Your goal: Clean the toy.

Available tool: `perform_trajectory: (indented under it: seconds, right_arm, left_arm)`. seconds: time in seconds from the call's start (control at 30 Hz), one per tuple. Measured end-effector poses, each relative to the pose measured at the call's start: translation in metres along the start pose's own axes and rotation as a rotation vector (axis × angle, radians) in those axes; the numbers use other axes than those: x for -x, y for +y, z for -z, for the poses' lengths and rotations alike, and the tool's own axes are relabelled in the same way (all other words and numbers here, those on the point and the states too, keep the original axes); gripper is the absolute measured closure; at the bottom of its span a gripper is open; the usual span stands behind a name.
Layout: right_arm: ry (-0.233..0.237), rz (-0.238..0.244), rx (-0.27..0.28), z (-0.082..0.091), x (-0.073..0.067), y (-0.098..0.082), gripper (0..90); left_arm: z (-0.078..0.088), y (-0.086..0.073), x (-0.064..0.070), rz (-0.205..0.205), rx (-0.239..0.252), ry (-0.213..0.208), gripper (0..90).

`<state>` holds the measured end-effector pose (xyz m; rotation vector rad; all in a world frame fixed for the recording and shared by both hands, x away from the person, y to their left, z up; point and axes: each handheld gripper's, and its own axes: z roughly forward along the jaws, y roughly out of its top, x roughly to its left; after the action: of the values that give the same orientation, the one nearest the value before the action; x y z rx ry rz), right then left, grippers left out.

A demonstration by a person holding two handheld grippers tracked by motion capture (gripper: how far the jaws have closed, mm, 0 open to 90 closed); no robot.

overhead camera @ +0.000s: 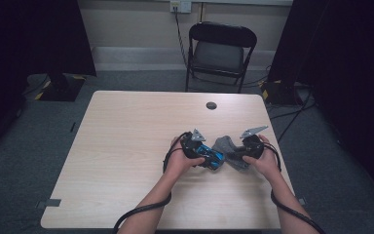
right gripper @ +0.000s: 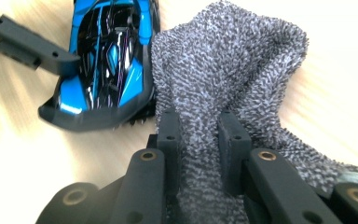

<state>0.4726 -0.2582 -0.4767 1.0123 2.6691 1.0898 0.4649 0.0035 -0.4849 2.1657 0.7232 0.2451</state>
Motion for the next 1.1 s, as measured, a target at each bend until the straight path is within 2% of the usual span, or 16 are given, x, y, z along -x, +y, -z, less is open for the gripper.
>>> perform_trajectory:
  seconds: [0.33, 0.7, 0.93, 1.1]
  right_arm:
    - [0.015, -0.058, 0.025, 0.023, 0.000, -0.020, 74.6]
    - [0.011, -0.085, 0.054, 0.040, -0.004, -0.028, 74.6]
    - [-0.007, -0.101, 0.091, 0.055, -0.005, -0.024, 74.5]
    - [-0.020, -0.109, 0.119, 0.057, -0.003, -0.015, 74.5]
  left_arm:
    - [0.000, 0.000, 0.000, -0.001, 0.003, 0.001, 9.2]
    - [0.000, 0.000, 0.000, 0.000, -0.001, 0.001, 9.2]
    - [0.000, 0.001, 0.000, -0.001, -0.002, 0.004, 9.3]
    - [0.000, 0.001, 0.000, 0.000, -0.008, 0.003, 9.3]
